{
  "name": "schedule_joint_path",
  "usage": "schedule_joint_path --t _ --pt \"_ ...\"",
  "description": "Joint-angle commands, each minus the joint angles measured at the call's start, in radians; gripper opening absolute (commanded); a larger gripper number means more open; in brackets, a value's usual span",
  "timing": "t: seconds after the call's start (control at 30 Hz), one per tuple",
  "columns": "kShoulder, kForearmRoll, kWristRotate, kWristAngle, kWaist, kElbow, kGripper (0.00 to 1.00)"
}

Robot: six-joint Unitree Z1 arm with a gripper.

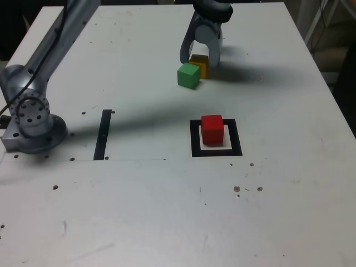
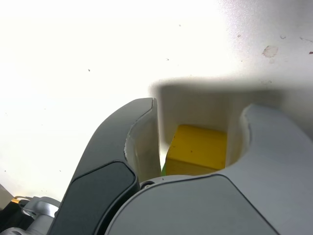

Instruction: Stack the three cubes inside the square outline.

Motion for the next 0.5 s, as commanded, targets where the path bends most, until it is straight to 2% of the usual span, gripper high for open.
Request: schedule_joint_path --t 0.0,0.47 --pt "0.005 0.002 0.002 0.002 -0.002 -0.004 0.40" --pt "-0.010 0.005 0.001 0.005 -0.012 -0.008 0.40"
